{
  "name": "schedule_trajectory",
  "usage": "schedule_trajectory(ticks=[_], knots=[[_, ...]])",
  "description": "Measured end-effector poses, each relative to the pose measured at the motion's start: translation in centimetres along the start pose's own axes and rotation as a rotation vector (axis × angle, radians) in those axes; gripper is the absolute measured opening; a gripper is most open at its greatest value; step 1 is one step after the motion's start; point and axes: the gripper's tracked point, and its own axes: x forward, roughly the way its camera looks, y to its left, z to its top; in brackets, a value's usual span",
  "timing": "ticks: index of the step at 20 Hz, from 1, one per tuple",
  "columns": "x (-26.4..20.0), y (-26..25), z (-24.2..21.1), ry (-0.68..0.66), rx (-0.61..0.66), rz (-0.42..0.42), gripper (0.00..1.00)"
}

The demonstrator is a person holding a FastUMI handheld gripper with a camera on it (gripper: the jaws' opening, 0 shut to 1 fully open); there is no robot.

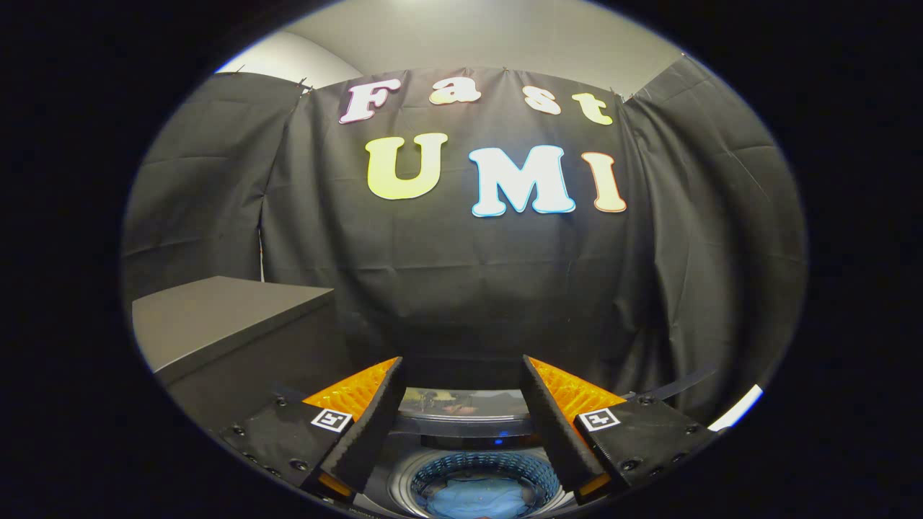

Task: Put the clothes into the washing machine and then close the washing machine lid.

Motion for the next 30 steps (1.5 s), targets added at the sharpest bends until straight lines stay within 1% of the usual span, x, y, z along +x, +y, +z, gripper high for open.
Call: schedule_trajectory(ticks=[2,6,10,12,15,18,21,25,30], knots=[[-0.7,-0.1,-2.1,0.048,0.006,0.004,0.98],[-2.5,-0.2,-4.5,0.078,0.008,-0.006,0.98],[-4.2,0.2,-5.3,0.094,0.017,-0.006,0.98],[-5.4,0.6,-4.2,0.075,0.016,-0.005,0.98],[-8.1,0.9,-0.8,0.011,0.008,-0.018,0.98],[-11.6,1.1,2.4,-0.053,0.005,-0.034,0.98],[-14.8,1.1,4.3,-0.092,-0.007,-0.053,0.98],[-19.0,1.5,5.3,-0.128,-0.003,-0.068,0.98],[-22.6,1.8,5.5,-0.145,0.011,-0.091,0.98]])
